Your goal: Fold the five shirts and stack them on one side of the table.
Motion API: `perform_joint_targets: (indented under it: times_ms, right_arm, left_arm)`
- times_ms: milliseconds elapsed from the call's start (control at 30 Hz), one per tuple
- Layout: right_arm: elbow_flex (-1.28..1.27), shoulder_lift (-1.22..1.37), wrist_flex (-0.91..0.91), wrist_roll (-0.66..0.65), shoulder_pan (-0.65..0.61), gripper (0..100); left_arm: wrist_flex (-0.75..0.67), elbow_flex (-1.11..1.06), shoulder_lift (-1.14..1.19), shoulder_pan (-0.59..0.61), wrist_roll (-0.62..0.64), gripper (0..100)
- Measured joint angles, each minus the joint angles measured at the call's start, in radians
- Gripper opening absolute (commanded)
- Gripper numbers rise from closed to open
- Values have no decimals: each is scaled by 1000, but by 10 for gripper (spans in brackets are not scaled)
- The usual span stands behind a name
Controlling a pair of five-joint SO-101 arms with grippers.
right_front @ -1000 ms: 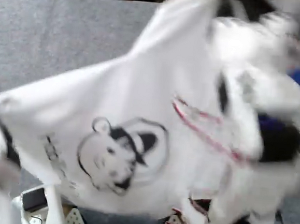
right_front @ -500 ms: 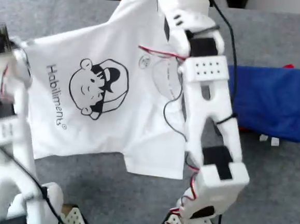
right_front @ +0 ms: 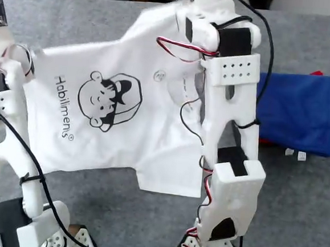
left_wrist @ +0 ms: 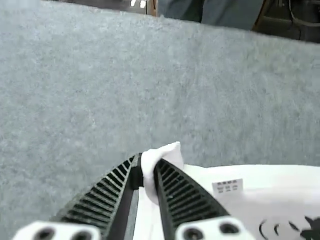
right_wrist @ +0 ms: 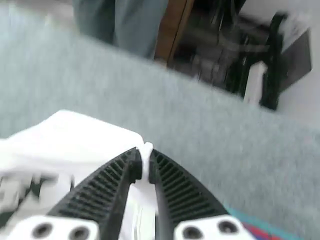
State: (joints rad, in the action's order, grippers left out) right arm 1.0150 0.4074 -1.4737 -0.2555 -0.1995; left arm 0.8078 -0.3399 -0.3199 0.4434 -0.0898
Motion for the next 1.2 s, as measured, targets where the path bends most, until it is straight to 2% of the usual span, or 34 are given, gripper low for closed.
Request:
perform_joint_targets:
  times_ms: [167,300,400,633,900,1000,1200]
  right_arm:
    - [17,0,-255,-74,2,13]
    - [-84,-17,-281,-120,-2,13]
    - [-264,-89,-281,-164,-25,13]
    - [-781,-293,-97,-176,9,13]
    - [-1361,-568,169,-181,12,13]
    - [-1514,-671,232,-180,12,13]
    - [-1709,-839,275,-180,14,13]
  left_arm:
    - [206,-9,0,0,0,30]
    - [361,-21,6,-17,0,30]
    - [358,-106,11,-57,0,29]
    - [316,-304,11,-86,-9,29]
    - [313,-322,11,2,-92,29]
    - [313,-333,11,38,-121,29]
    - [311,-431,11,38,-158,29]
